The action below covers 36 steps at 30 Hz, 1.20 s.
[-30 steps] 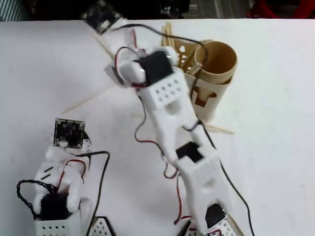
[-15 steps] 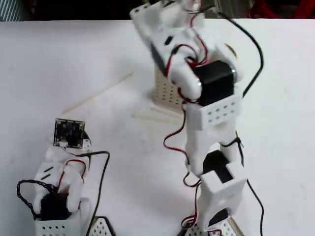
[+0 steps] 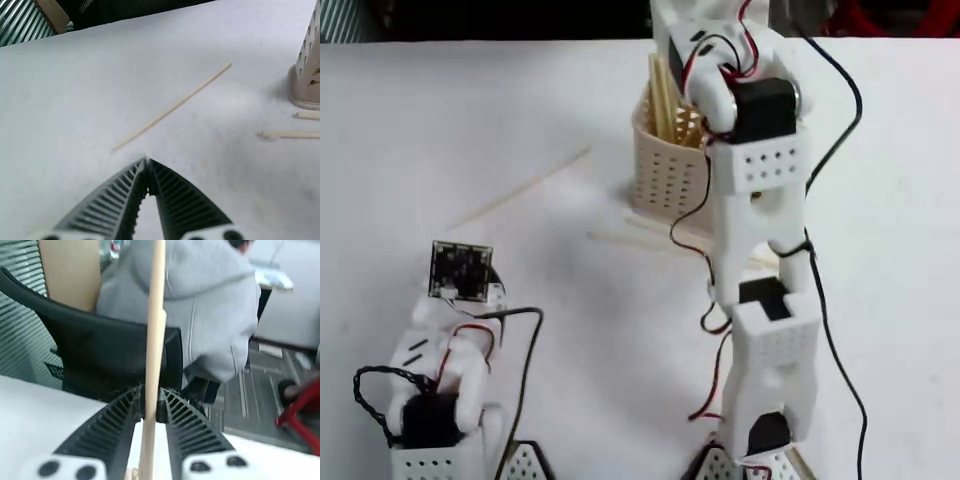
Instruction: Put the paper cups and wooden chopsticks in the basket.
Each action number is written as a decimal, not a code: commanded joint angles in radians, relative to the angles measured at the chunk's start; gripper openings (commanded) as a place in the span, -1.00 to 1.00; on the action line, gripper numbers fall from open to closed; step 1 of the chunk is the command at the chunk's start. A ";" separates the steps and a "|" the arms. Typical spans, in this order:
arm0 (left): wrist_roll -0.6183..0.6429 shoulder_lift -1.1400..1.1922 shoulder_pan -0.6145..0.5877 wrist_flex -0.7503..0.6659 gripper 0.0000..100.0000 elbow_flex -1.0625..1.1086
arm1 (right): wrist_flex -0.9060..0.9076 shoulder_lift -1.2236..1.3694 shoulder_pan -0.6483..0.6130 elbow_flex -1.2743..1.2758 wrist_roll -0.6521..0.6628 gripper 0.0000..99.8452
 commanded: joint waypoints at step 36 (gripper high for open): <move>-0.011 -0.012 -0.007 -0.020 -0.95 -0.005 | 0.565 -0.344 -0.185 0.143 0.207 -0.96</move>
